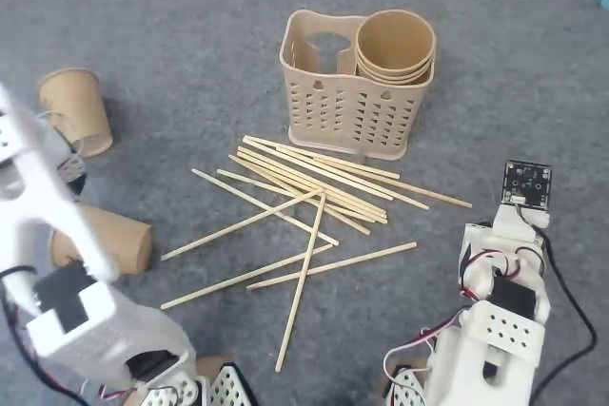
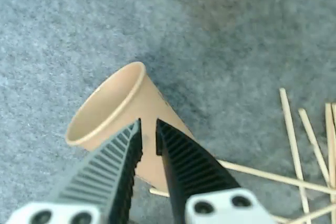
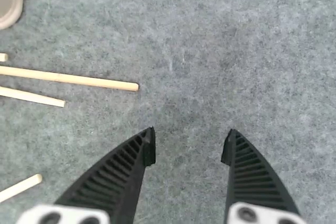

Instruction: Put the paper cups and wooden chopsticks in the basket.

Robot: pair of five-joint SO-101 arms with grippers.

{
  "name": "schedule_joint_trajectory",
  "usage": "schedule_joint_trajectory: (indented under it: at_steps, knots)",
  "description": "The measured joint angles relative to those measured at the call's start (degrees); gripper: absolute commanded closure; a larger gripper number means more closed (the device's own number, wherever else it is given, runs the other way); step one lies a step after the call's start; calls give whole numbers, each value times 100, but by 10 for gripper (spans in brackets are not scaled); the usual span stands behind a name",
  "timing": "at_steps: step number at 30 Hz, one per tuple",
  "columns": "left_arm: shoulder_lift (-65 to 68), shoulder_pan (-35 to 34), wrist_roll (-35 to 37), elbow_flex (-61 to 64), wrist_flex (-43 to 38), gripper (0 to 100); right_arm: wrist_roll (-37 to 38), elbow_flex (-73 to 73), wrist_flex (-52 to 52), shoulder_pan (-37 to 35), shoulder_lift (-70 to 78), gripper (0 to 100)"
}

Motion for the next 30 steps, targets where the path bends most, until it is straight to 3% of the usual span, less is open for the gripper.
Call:
schedule_joint_trajectory:
  at_steps: [5,13,23,30]
  knots:
    - [-9,-97,0,-316,35,960,0,0,0,0,0,779]
    - [-193,-1240,-211,-1029,44,960,0,0,0,0,0,779]
    - [1345,-1284,-721,-712,44,960,0,0,0,0,0,779]
    - [1582,-1284,-1116,-431,44,960,0,0,0,0,0,779]
